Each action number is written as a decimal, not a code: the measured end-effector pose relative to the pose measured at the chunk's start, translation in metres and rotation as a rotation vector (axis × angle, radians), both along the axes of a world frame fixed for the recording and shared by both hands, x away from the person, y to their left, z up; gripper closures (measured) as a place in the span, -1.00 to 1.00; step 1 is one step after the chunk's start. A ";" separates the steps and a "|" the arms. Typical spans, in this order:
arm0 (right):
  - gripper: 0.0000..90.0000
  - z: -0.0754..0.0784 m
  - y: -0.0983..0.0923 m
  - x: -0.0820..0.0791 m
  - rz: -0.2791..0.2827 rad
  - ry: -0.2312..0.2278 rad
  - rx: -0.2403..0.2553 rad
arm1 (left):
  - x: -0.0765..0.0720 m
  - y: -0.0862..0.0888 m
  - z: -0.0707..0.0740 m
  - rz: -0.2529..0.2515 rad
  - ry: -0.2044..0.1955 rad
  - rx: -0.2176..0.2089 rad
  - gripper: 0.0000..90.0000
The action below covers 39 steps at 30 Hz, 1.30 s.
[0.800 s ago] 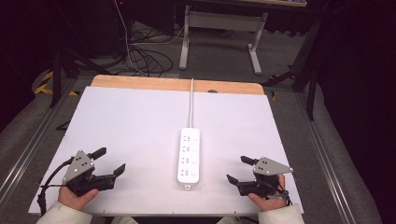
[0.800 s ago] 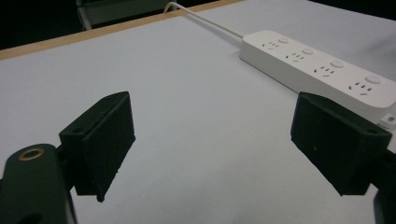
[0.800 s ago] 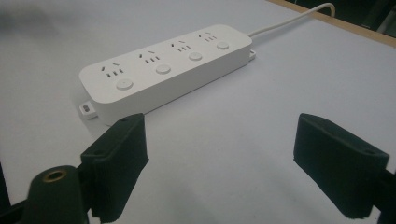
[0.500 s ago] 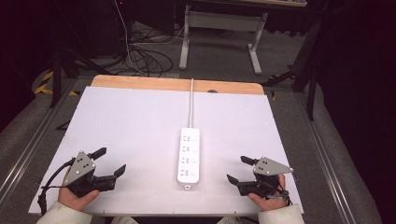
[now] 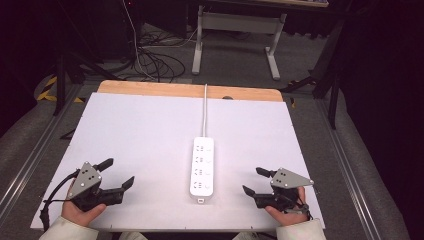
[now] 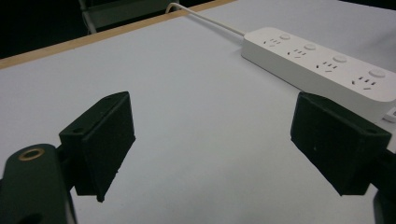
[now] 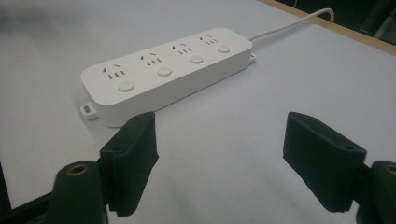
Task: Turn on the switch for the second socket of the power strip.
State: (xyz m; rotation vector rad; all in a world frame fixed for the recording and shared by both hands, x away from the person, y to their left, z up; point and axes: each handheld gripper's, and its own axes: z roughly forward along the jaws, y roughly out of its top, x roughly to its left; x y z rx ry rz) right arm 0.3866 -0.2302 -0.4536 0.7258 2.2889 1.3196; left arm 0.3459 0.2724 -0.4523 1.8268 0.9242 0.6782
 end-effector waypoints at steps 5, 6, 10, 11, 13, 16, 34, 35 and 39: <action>-0.16 0.003 0.002 0.001 0.003 0.012 -0.002 | 0.000 -0.001 0.000 0.001 0.001 0.003 -0.69; -0.15 0.005 0.002 0.002 0.002 0.017 -0.007 | 0.000 -0.001 0.000 0.002 0.000 0.004 -0.69; -0.15 0.012 0.005 0.006 -0.007 0.023 -0.018 | 0.000 -0.001 0.000 0.003 0.001 0.004 -0.69; -0.15 0.012 0.005 0.006 -0.007 0.023 -0.018 | 0.000 -0.001 0.000 0.003 0.001 0.003 -0.69; -0.09 0.016 0.007 0.009 -0.003 0.036 -0.023 | 0.000 -0.002 0.000 0.002 0.003 0.010 -0.69; -0.06 0.021 0.012 0.012 0.009 0.033 -0.029 | 0.000 -0.002 0.000 0.003 -0.001 0.011 -0.69; 0.07 0.051 0.050 0.039 0.073 0.031 -0.070 | 0.000 -0.004 0.000 -0.001 0.003 0.017 -0.69; 0.07 0.052 0.053 0.040 0.076 0.030 -0.072 | 0.000 -0.004 -0.001 0.002 0.003 0.017 -0.69; 0.12 0.052 0.062 0.050 0.093 0.048 -0.069 | 0.001 -0.004 -0.001 0.003 0.009 0.035 -0.69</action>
